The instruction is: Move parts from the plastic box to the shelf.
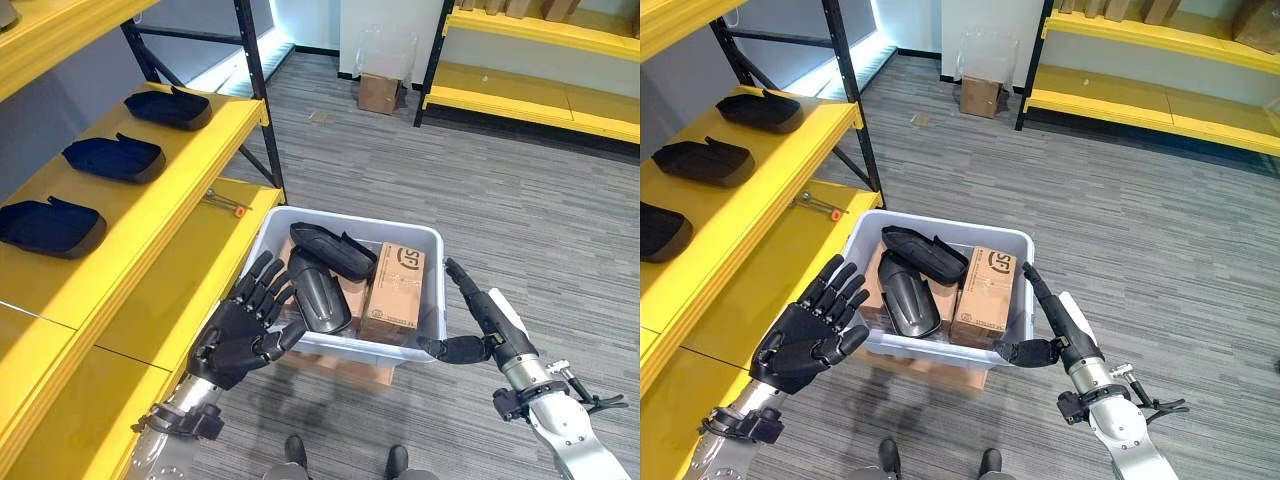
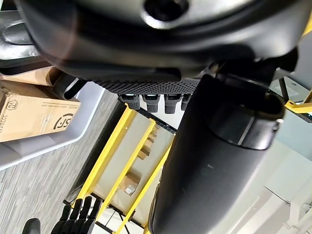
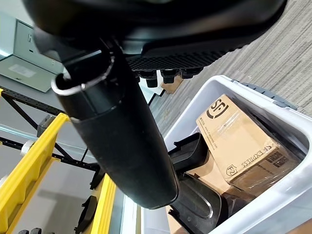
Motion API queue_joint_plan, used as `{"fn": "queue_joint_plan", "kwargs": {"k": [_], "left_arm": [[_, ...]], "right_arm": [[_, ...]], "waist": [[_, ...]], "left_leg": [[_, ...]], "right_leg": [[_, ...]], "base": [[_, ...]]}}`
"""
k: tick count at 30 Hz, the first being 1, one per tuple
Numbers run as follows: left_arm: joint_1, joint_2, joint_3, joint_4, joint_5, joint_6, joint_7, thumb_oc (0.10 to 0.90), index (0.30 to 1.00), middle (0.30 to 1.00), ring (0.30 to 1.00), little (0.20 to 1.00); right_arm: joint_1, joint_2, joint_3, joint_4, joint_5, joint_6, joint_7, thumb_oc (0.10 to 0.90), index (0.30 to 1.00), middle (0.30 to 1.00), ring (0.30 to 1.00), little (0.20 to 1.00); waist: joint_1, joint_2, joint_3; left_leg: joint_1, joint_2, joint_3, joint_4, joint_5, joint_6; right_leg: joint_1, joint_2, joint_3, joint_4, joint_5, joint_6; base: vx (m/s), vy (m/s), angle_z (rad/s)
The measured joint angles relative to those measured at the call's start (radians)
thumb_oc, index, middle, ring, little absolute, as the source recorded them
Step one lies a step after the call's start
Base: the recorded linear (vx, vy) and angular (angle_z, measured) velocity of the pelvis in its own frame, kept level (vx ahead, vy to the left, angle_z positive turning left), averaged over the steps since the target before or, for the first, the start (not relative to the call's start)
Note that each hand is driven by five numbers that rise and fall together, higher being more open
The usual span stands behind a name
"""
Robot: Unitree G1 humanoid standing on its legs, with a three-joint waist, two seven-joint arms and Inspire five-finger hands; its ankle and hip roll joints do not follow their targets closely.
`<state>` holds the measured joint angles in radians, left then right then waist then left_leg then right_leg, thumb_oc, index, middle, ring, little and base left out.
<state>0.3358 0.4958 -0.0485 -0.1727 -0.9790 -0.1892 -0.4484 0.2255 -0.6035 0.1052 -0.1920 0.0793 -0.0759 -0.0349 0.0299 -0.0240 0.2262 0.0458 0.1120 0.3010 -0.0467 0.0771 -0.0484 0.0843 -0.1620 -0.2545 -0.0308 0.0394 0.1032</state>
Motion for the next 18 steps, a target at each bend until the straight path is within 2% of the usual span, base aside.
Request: {"fn": "queue_joint_plan", "kwargs": {"k": [1, 2, 5, 7, 11, 18], "left_arm": [[0.000, 0.000, 0.000, 0.000, 0.000, 0.000, 0.000, 0.900, 1.000, 1.000, 1.000, 1.000], [0.003, 0.000, -0.011, 0.000, 0.000, 0.000, 0.000, 0.900, 1.000, 1.000, 1.000, 1.000], [-0.045, -0.039, -0.040, 0.053, -0.032, 0.100, 0.019, 0.900, 1.000, 1.000, 1.000, 1.000], [-0.049, -0.050, -0.075, 0.069, -0.028, 0.126, 0.028, 0.900, 1.000, 1.000, 1.000, 1.000], [-0.043, -0.050, -0.087, 0.078, -0.028, 0.148, 0.028, 0.900, 1.000, 1.000, 1.000, 1.000], [-0.048, -0.050, -0.084, 0.082, -0.028, 0.148, 0.028, 0.900, 1.000, 1.000, 1.000, 1.000]], "right_arm": [[0.000, 0.000, 0.000, 0.000, 0.000, 0.000, 0.000, 0.900, 1.000, 1.000, 1.000, 1.000], [0.001, 0.000, 0.003, 0.000, -0.003, 0.001, -0.001, 0.900, 1.000, 1.000, 1.000, 1.000], [-0.003, 0.032, 0.001, 0.081, 0.004, -0.010, 0.016, 0.900, 1.000, 1.000, 1.000, 1.000], [0.002, 0.043, 0.004, 0.122, 0.004, -0.005, 0.018, 0.900, 1.000, 1.000, 1.000, 1.000], [0.005, 0.047, 0.009, 0.136, 0.004, 0.010, 0.017, 0.900, 1.000, 1.000, 1.000, 1.000], [0.007, 0.046, 0.030, 0.136, 0.000, 0.011, 0.006, 0.900, 1.000, 1.000, 1.000, 1.000]], "waist": [[0.000, 0.000, 0.000], [-0.001, -0.006, -0.039], [-0.004, -0.005, -0.062], [-0.012, -0.005, -0.067], [-0.031, -0.004, -0.068], [-0.028, 0.002, -0.073]], "left_leg": [[0.006, 0.000, 0.001, -0.002, 0.000, 0.000], [0.021, 0.000, 0.011, -0.015, 0.007, 0.000], [0.022, 0.000, 0.008, -0.016, 0.007, 0.000], [0.023, 0.000, 0.010, -0.022, 0.009, -0.001], [0.027, 0.002, 0.013, -0.030, 0.015, -0.002], [0.041, 0.009, 0.021, -0.031, 0.015, -0.004]], "right_leg": [[0.005, 0.000, 0.000, 0.000, 0.000, 0.000], [0.010, 0.000, 0.005, 0.003, 0.000, -0.001], [0.009, -0.001, 0.003, 0.002, 0.000, -0.001], [0.011, 0.000, 0.004, -0.001, 0.000, -0.001], [0.011, 0.004, 0.006, -0.006, 0.002, -0.003], [0.031, 0.014, 0.018, -0.040, 0.018, -0.007]], "base": [[0.00, 0.000, 0.00], [0.00, 0.000, 0.00], [-0.02, 0.000, 0.02], [0.00, -0.003, -0.02], [0.00, 0.000, -0.03], [0.04, 0.013, -0.04]]}}
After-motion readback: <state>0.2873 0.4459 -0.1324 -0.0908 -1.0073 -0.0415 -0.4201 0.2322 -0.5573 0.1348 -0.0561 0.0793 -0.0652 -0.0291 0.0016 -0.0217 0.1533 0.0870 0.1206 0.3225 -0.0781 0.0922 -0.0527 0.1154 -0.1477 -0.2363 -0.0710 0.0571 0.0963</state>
